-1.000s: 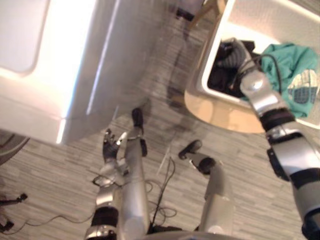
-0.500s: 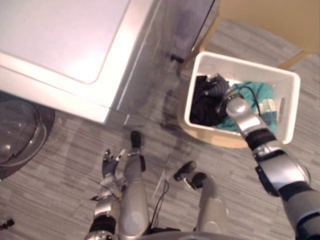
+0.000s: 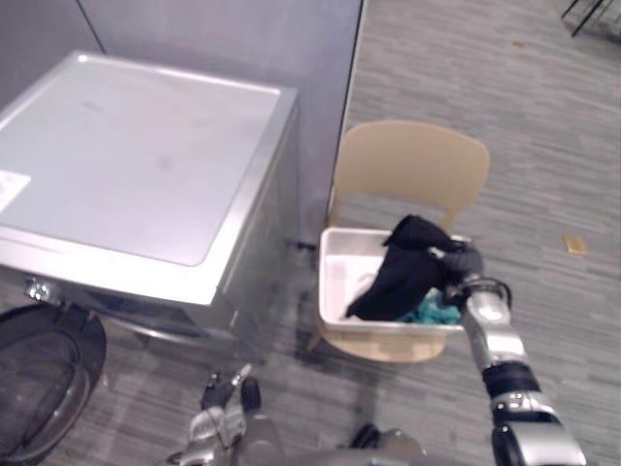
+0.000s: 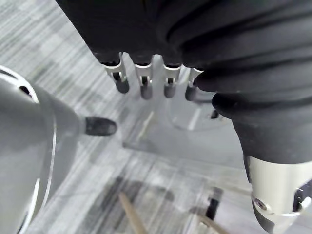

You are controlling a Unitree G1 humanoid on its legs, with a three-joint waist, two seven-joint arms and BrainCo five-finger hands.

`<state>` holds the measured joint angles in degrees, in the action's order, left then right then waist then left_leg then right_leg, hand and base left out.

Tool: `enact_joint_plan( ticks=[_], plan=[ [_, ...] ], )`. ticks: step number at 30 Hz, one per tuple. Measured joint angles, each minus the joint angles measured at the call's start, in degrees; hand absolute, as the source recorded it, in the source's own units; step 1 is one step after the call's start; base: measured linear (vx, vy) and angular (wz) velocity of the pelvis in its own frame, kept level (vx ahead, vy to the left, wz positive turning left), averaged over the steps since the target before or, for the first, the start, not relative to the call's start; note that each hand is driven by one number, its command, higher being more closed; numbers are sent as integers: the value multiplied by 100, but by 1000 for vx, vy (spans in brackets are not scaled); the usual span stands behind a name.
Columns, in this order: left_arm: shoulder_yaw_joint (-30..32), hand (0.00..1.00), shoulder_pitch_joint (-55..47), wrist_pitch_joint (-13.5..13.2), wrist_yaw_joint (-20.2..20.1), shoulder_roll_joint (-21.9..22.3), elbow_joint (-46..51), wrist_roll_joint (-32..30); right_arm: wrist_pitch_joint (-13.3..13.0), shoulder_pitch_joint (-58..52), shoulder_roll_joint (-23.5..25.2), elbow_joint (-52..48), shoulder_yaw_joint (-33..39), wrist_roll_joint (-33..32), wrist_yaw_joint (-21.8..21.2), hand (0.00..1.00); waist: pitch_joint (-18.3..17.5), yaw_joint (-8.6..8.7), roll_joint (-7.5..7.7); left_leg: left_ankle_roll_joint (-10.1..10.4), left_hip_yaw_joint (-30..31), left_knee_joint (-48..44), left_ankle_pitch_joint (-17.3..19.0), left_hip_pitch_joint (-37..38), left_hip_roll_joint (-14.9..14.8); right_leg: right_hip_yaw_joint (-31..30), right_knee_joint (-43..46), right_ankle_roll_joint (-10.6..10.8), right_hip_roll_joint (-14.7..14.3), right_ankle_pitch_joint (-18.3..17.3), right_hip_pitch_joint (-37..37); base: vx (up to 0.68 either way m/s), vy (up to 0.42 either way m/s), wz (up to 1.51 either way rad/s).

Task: Pick up the laundry basket with both hands and put the clothes into the washing machine.

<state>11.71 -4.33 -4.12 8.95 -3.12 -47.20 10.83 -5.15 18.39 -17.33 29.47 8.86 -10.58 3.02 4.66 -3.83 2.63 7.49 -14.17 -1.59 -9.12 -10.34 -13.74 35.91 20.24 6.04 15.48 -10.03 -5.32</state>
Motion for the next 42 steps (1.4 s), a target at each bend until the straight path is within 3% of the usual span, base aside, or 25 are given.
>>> enact_joint_plan(
  ticks=[3, 5, 9, 14, 22, 26, 28, 31, 34, 39, 42],
  plan=[
    [228, 0, -223, -43, 129, 118, 1346, 300, -10, 2, -146, -477, 251, 58, 77, 100, -145, -14, -154, -2, 17, 133, -3, 233, 4, 60, -475, 65, -165, 189, 374, 99, 21, 5],
    [742, 0, -472, -56, 393, 182, 2199, 465, -102, 4, -182, -944, 473, 126, 92, 100, -267, -16, -242, -3, 39, 170, -3, 379, 30, 102, -802, 91, -290, 338, 641, 91, 12, 4],
    [1189, 0, -853, -91, 772, 318, 3489, 459, -138, 20, -319, -1295, 744, 169, 246, 100, -304, -38, -281, -3, 75, 282, -3, 607, 73, 156, -1108, 119, -365, 471, 931, 37, 19, 8],
    [1534, 0, -421, -797, 1185, 265, 6356, 133, -147, 213, -427, -1734, 748, 172, 301, 100, -476, -95, -400, -5, -57, 371, 0, 827, 95, -5, -1404, 126, -435, 674, 1106, -51, 38, -13],
    [1146, 0, 450, -1448, 1558, 76, 8056, -1021, -567, 524, -654, -2652, 663, 168, 295, 100, -723, 133, -699, -8, -237, 481, -1, 1021, 75, -257, -1494, 110, -488, 753, 1108, -19, 6, -15],
    [648, 0, 811, -1635, 1599, -179, 8339, -1208, -589, 780, -655, -2655, 558, 159, 298, 100, -732, 152, -712, -7, -362, 518, 0, 1074, 60, -384, -1572, 89, -524, 803, 1085, 10, -6, -17],
    [302, 0, 1035, -1777, 1429, -293, 8351, -1123, -592, 929, -655, -2665, 333, 157, 292, 100, -729, 154, -704, -6, -481, 559, 0, 1142, 59, -504, -1572, 84, -524, 817, 1043, 31, 0, -26],
    [-343, 0, 1225, -1868, 1018, -408, 8158, -791, -596, 1203, -656, -2715, -37, 144, 285, 100, -721, 164, -693, -6, -615, 570, 0, 1146, 59, -644, -1570, 82, -522, 861, 975, 53, -1, -23],
    [-978, 0, 1474, -1849, 477, -524, 7354, -103, -595, 1607, -658, -2714, -308, 99, 279, 100, -707, 170, -674, -6, -680, 621, 0, 1198, 61, -769, -1566, 81, -524, 870, 917, 26, -1, -18],
    [-2104, 0, 1953, -1329, -257, -701, 5670, 785, -601, 2401, -690, -2665, -755, -77, 205, 100, -619, 320, -572, -5, -874, 684, 0, 1226, 67, -964, -1575, 76, -526, 919, 771, 15, 7, -19],
    [-2606, 0, 2506, -1074, -442, -697, 4718, 1074, -597, 2581, -687, -2627, -954, -134, 179, 100, -560, 353, -520, -5, -971, 689, 1, 1222, 76, -1081, -1607, 69, -526, 969, 689, 15, 8, -21]
  ],
)
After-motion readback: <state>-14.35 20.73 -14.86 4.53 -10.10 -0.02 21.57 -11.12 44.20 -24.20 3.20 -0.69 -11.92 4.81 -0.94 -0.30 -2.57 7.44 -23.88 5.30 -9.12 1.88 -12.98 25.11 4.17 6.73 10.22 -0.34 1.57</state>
